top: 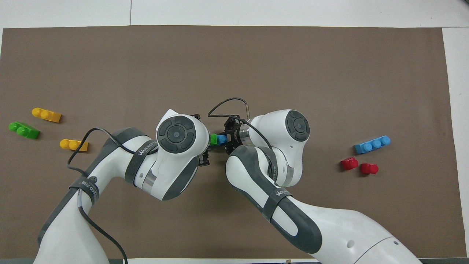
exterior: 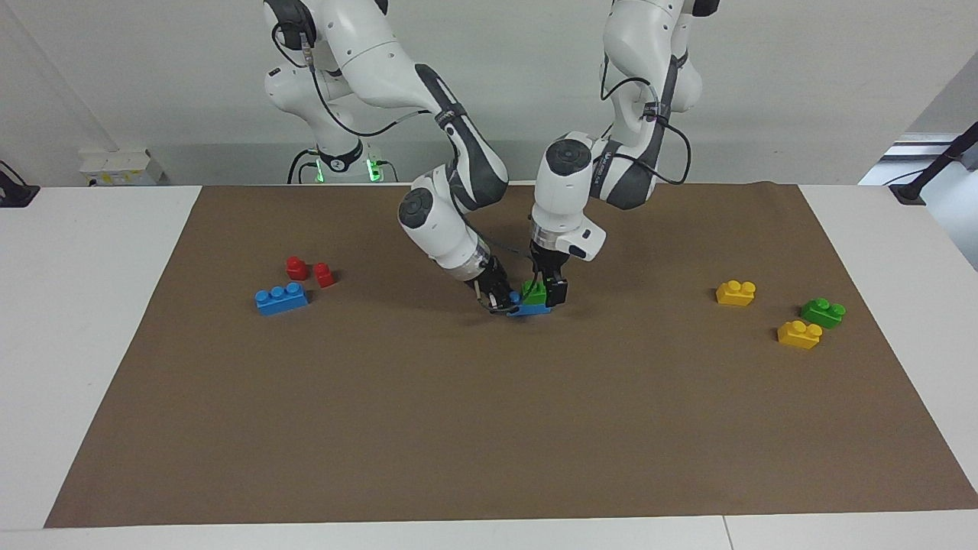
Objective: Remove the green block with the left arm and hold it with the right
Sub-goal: 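Pull the green brick away from the blue brick with both grippers, then lower the green brick with the left gripper while the right gripper lowers blue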
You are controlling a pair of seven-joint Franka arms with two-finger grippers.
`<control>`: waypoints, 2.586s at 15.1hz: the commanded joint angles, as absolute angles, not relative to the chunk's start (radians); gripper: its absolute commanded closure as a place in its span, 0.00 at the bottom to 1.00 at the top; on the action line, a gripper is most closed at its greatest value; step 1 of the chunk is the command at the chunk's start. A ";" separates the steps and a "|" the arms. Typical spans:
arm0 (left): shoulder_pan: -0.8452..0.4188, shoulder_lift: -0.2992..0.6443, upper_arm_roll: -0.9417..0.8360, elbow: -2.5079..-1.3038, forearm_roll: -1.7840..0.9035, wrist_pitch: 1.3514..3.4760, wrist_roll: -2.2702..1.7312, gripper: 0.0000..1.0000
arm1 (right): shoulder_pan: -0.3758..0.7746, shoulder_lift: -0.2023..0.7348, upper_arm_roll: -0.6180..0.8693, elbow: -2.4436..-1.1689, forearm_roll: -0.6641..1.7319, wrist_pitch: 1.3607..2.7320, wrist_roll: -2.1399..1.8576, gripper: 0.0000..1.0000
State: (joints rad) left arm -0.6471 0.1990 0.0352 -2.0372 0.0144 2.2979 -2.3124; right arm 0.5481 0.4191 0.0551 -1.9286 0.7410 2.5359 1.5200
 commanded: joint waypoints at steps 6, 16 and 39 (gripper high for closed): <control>-0.667 0.196 0.045 -2.049 0.095 2.315 -2.332 0.85 | 0.552 0.420 0.054 -1.937 0.770 2.566 1.486 1.00; -0.653 0.141 0.044 -2.030 0.104 2.261 -2.313 1.00 | 0.552 0.422 0.054 -1.936 0.770 2.580 1.486 1.00; -0.029 0.179 0.051 -1.974 -0.075 2.247 -0.991 1.00 | -0.156 0.318 0.038 -1.876 0.548 1.996 0.940 1.00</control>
State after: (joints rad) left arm -0.0523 0.1217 0.0581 -1.9920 -0.0675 2.1899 -1.0328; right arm -0.1280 0.3307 0.0203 -1.8445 0.5651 1.9900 0.9688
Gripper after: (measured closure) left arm 0.661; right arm 0.656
